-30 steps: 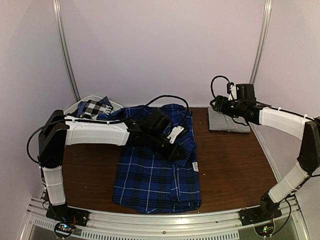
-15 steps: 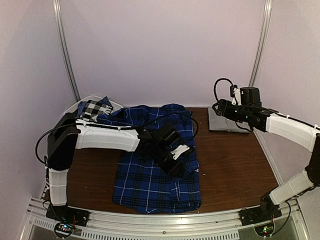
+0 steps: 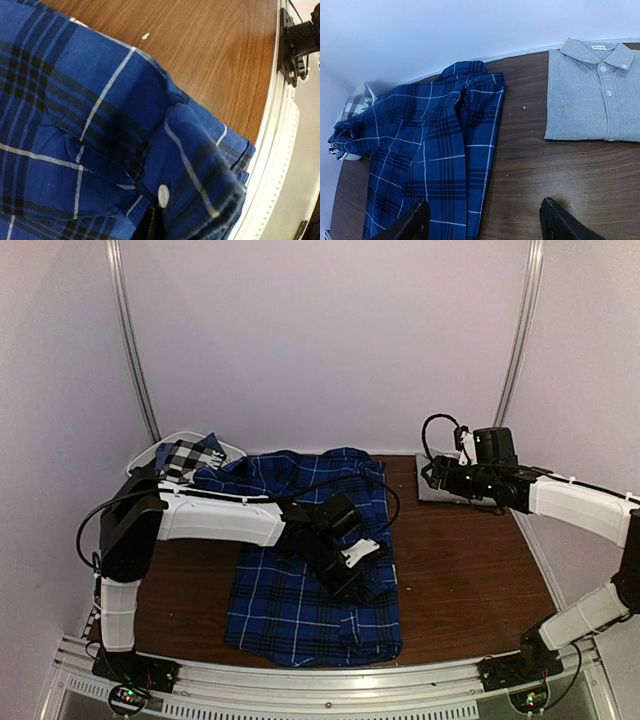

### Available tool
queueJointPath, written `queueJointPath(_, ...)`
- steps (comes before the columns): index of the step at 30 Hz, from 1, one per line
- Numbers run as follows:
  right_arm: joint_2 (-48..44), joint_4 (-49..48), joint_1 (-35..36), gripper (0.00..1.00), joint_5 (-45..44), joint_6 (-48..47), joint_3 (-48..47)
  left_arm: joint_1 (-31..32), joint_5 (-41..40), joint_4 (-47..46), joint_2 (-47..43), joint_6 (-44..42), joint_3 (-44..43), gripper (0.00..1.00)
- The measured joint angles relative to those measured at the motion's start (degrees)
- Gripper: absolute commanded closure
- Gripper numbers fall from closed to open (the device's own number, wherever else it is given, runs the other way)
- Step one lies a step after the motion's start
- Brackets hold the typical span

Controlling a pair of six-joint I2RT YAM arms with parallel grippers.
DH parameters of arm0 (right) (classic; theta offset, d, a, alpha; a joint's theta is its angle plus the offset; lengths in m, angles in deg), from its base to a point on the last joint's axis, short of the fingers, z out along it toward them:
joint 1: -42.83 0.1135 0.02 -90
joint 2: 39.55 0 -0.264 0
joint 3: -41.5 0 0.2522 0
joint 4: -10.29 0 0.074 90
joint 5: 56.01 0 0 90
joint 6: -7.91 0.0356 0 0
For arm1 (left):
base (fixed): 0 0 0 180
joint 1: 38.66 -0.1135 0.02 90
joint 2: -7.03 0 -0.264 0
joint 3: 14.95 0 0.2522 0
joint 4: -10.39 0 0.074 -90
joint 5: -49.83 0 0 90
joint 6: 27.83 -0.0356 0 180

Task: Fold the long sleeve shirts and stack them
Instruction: Fold the sleeve of the 1/3-folded shirt, then move the right arm to the center of the board with the 1/3-folded shirt.

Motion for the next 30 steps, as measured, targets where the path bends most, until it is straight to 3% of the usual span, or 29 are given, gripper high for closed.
queueJointPath(3, 0.00, 0.39, 0.15, 0.24, -0.02, -0.07, 0.87, 0.09, -0.02, 0.70, 0.00, -0.13, -0.37, 0.66)
queueJointPath(13, 0.26, 1.16, 1.90, 0.25, 0.20, -0.68, 4.59, 0.15, 1.51, -2.03, -1.09, -0.13, 0.46, 0.39)
queueJointPath(21, 4.61, 1.60, 5.16, 0.28, 1.03, -0.90, 7.52, -3.04, 7.13, -11.78, -7.32, 3.50, 8.11, 0.38)
queueJointPath(30, 15.93, -1.09, 10.01, 0.39, 3.56, 0.24, 6.23, -10.86, 4.70, -18.40, -8.70, 10.34, 12.37, 0.39)
